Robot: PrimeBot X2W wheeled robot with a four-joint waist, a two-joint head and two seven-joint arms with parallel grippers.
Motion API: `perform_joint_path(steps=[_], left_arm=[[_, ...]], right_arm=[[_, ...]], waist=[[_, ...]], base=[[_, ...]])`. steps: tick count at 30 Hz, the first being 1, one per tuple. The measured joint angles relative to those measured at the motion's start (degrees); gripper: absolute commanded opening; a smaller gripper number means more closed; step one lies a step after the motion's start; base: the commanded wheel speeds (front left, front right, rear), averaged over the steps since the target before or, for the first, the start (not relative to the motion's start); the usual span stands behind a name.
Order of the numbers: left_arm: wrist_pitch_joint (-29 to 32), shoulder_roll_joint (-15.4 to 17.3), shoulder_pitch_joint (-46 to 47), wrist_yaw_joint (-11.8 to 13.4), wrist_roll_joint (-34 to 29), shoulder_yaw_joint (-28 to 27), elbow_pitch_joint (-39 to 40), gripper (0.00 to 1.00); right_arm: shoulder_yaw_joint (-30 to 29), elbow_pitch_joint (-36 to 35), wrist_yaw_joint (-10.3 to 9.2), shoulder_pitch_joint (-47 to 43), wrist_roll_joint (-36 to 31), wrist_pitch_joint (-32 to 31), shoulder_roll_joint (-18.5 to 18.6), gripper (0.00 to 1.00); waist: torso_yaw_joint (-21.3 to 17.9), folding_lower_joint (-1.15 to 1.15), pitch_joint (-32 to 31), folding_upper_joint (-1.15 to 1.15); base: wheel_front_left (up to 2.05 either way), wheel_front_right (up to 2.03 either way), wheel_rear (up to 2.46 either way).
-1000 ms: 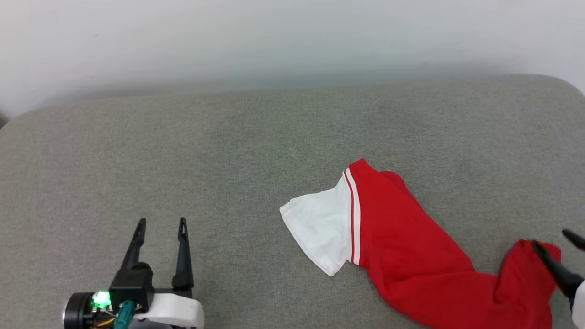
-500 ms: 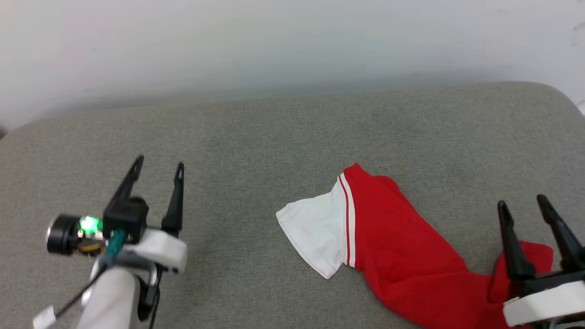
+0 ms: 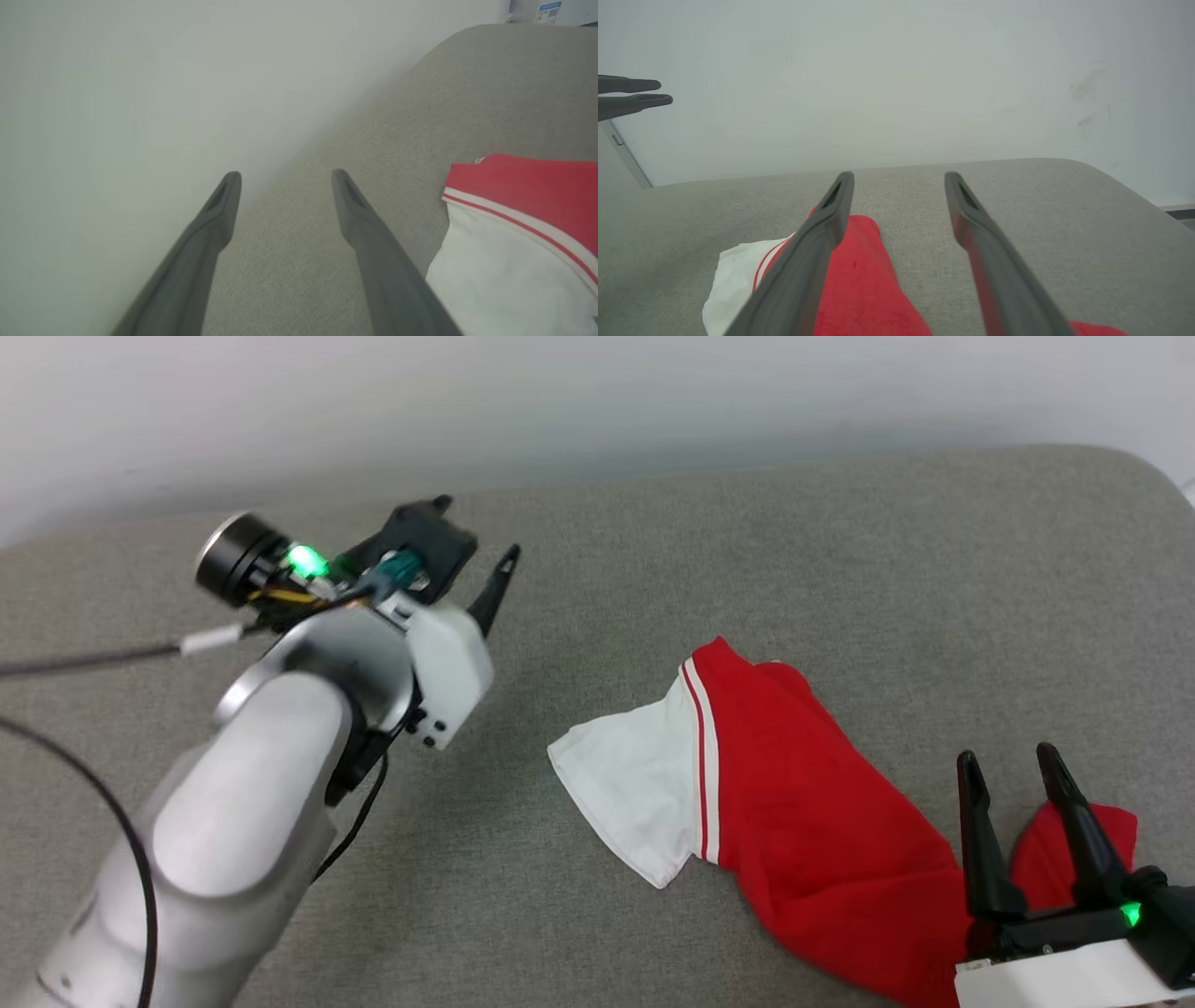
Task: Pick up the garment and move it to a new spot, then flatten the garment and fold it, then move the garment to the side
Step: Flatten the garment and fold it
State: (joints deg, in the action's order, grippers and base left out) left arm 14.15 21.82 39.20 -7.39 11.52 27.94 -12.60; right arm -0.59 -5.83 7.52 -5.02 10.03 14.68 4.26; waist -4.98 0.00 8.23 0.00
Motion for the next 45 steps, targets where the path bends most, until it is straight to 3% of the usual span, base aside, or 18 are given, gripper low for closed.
perform_joint_path(steps=[10, 18, 25, 34, 36, 45], left_arm=[[26.5, 8.2, 17.5, 0.0, 23.8, 27.2, 2.7, 1.00], [38.0, 10.4, 26.5, 0.0, 33.6, 40.8, 2.9, 1.00], [43.0, 11.2, 29.4, 0.0, 36.1, 45.2, 3.5, 1.00], [50.4, 12.5, 27.6, 0.1, 32.5, 44.3, 7.9, 0.99], [51.3, 12.9, 27.4, 0.1, 32.3, 44.1, 8.9, 0.00], [45.2, 13.8, 26.5, 0.0, 34.7, 45.4, 8.9, 0.00]], right_arm=[[1.8, 0.1, 0.00, 3.9, -0.4, 0.4, -1.0, 1.00], [3.0, -0.6, -0.01, 6.5, -0.9, 0.4, -1.2, 1.00], [4.3, -0.9, -0.01, 9.7, 0.5, 0.4, -1.2, 1.00], [4.9, -0.9, 0.00, 11.6, 1.2, 0.4, -1.2, 1.00], [4.8, -0.9, 0.00, 11.9, 1.5, 0.4, -1.2, 1.00], [3.7, -0.6, 0.00, 10.9, 1.1, 0.4, -1.2, 1.00]], waist=[[-1.5, 0.01, 5.1, 0.00], [-3.7, 0.01, 9.8, 0.00], [-5.8, 0.01, 14.5, 0.00], [-8.4, 0.00, 18.3, 0.00], [-8.6, 0.00, 18.6, 0.00], [-6.9, 0.01, 15.8, 0.00]], base=[[0.00, 0.00, 0.00], [0.00, 0.00, 0.00], [0.00, 0.00, 0.00], [0.00, 0.00, 0.00], [0.00, 0.00, 0.00], [0.00, 0.00, 0.00]])
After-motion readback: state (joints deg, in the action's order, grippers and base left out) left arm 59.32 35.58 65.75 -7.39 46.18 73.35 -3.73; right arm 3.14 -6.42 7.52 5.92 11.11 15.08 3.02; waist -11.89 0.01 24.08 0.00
